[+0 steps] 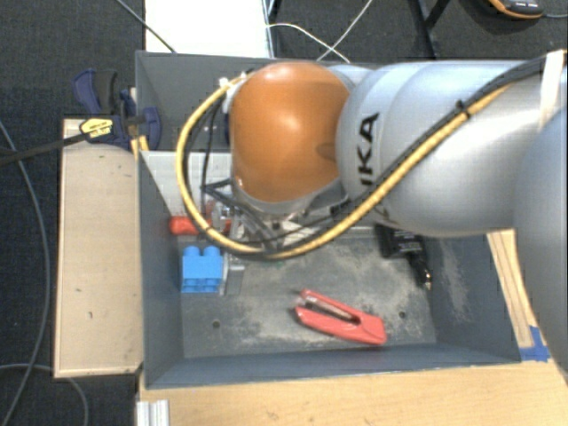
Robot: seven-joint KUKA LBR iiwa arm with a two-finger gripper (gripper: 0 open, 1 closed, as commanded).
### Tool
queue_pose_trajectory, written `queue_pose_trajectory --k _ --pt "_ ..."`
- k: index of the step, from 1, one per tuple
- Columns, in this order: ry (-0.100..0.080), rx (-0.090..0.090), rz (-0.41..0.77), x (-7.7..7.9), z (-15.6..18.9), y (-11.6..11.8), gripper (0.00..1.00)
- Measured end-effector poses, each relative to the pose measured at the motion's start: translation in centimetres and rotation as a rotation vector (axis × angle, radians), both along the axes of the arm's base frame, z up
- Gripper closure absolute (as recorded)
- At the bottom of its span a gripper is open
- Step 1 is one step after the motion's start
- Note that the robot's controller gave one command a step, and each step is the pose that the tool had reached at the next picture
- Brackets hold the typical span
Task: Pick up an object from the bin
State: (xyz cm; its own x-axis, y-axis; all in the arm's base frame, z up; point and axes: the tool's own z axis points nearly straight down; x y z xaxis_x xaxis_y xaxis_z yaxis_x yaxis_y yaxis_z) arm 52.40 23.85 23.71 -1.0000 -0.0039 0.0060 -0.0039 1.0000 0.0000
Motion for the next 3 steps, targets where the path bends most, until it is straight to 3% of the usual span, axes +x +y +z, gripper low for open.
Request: queue_pose_trajectory --k 1,2,3 --pt "-0.008 0.002 -0.007 0.2 0.5 -0.2 0.00" --pt "-0.025 0.010 -0.072 2.1 -15.9 -0.7 0.00" --pt "-0.019 0.007 -0.154 1.0 -7.6 -0.5 0.00"
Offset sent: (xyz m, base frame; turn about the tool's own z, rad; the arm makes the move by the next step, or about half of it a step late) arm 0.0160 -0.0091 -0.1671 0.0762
